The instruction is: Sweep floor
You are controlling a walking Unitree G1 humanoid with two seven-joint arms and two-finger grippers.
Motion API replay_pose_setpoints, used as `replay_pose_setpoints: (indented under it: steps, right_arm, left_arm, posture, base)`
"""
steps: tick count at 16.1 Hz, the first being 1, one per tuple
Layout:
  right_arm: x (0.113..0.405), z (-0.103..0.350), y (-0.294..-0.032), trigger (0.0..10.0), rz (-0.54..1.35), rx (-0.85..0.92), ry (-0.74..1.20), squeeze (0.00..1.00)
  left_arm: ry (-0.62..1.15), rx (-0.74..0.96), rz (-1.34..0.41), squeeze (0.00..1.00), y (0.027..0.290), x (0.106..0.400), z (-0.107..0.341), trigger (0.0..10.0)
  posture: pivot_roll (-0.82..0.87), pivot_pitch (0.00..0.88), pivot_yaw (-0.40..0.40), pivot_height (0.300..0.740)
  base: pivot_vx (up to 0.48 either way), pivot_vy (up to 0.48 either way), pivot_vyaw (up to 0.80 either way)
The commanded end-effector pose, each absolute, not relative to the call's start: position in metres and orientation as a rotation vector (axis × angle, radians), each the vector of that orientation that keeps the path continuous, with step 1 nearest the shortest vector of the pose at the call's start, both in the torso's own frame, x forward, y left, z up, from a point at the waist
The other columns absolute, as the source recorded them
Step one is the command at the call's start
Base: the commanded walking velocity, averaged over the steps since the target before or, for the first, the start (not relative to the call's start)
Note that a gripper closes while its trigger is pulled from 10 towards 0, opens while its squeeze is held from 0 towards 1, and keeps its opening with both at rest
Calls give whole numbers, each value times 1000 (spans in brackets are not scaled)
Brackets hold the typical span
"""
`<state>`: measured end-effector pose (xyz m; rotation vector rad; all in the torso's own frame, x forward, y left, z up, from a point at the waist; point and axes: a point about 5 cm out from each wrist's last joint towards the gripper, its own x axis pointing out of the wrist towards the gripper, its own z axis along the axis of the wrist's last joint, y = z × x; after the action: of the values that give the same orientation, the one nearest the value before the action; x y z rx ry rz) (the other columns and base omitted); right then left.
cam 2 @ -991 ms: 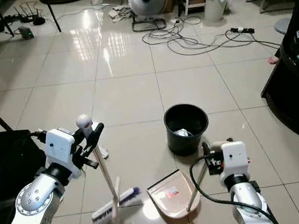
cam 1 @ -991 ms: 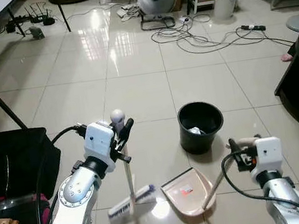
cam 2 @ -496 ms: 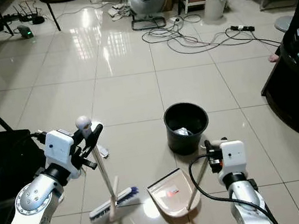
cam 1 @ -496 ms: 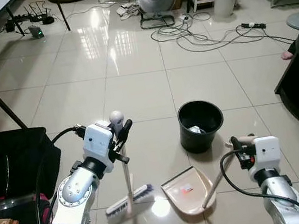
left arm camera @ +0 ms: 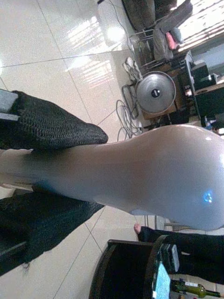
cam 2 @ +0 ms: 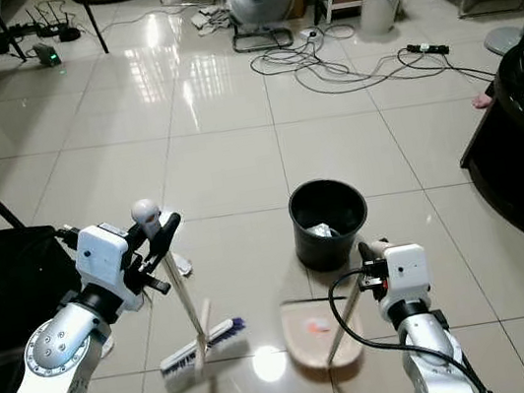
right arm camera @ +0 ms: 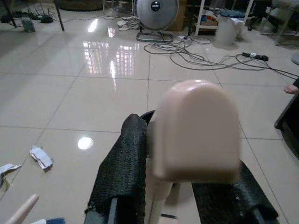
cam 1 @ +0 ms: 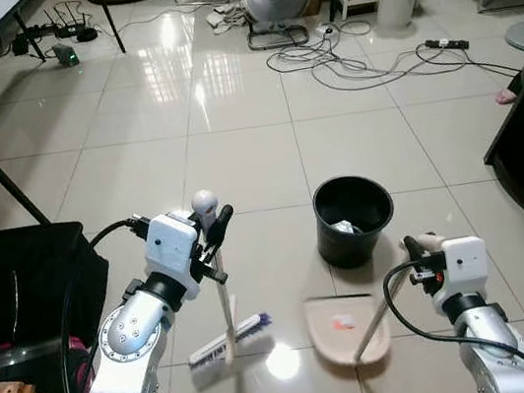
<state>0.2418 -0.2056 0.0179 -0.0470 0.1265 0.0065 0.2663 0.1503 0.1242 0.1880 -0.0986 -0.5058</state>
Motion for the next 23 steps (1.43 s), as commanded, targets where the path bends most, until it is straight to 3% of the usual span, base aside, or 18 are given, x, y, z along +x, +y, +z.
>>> replay_pose_setpoints:
  steps: [1,5,11,13,20,21,23]
  right_arm:
    - [245,24,-210,0,39,-53,83,0]
    - [251,37,-190,0,412,-47,36,0]
    - [249,54,-192,0,882,-77,116,0]
    - [245,48,-198,0,1064,-220,205,0]
    - [259,51,-205,0,1140,-320,237,0]
    - [260,50,-208,10000,1139,-354,242,0]
    - [260,49,-212,10000,1142,-345,268,0]
  left_arm:
    - [-141,204,-512,0,152,265,132,10000]
    - [-154,217,-517,0,155,266,134,10000]
    - [-173,225,-519,0,152,269,144,10000]
    - [-176,226,-525,0,151,271,146,10000]
    - [-185,243,-537,0,150,269,159,10000]
    - [-186,243,-543,0,146,268,160,10000]
    - [-186,242,-547,0,142,267,160,10000]
  posture:
    - [81,66,16,740]
    - [81,55,21,740]
    - [75,49,24,740]
    - [78,50,26,740]
    - [97,65,38,740]
    - [99,68,39,740]
    - [104,67,38,740]
  base:
    - [0,0,0]
    - [0,0,0]
    - [0,0,0]
    - [0,0,0]
    - [0,0,0]
    - [0,0,0]
    - [0,0,0]
